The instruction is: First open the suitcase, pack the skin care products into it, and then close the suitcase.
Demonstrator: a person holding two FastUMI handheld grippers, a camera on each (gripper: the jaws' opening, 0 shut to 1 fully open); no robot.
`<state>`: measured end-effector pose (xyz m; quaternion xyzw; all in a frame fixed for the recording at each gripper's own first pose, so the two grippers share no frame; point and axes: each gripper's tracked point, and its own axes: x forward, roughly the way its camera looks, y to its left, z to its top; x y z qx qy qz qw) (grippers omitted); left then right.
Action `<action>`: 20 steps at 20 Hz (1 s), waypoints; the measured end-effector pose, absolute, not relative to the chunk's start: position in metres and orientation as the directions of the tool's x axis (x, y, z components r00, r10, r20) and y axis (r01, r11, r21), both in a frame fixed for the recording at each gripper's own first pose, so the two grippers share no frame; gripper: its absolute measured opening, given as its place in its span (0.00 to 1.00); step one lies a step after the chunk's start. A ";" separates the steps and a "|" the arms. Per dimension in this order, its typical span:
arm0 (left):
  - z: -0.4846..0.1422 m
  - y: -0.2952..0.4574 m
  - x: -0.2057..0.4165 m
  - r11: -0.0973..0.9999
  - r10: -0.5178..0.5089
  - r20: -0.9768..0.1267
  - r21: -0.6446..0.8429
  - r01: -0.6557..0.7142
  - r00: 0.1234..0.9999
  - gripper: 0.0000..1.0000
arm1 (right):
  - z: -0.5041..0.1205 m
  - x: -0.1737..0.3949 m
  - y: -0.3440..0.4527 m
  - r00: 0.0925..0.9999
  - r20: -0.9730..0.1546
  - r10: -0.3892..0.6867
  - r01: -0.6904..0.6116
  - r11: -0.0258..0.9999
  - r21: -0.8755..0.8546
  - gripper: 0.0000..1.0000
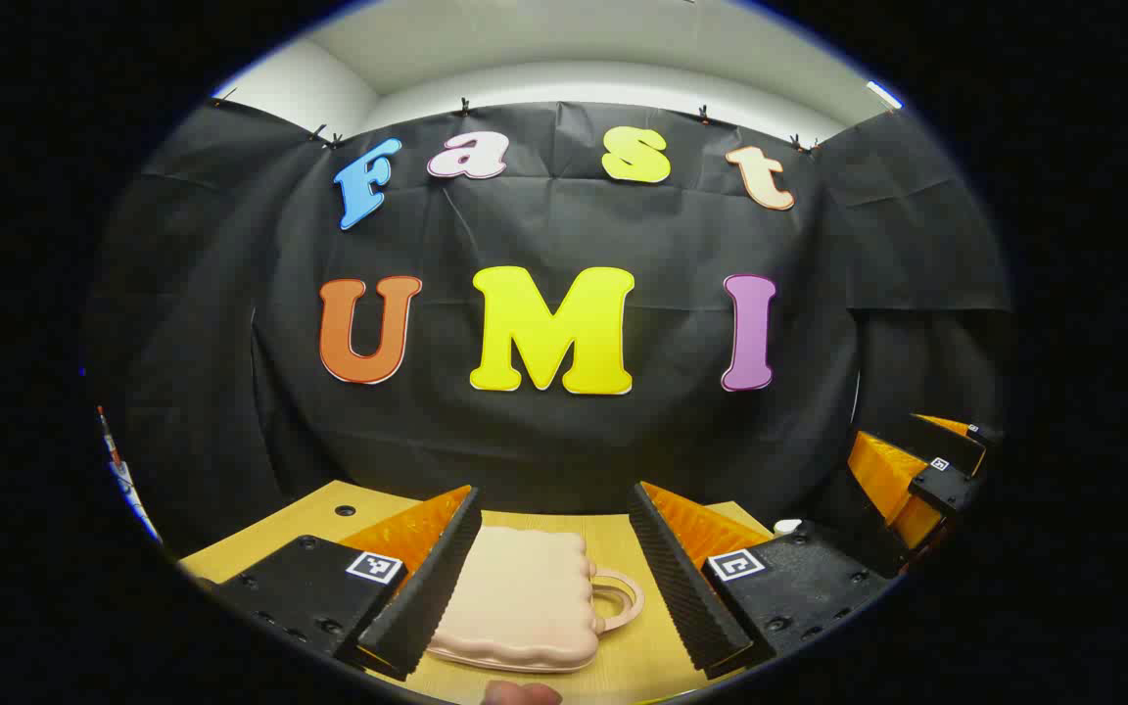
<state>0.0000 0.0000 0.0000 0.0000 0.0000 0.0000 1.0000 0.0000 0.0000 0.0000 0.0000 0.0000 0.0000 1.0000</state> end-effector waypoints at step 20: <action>-0.029 -0.021 0.009 0.999 -0.024 -0.055 0.045 0.026 0.998 0.97 | -0.022 0.004 -0.025 0.999 -0.047 -0.004 0.004 1.000 -0.008 0.78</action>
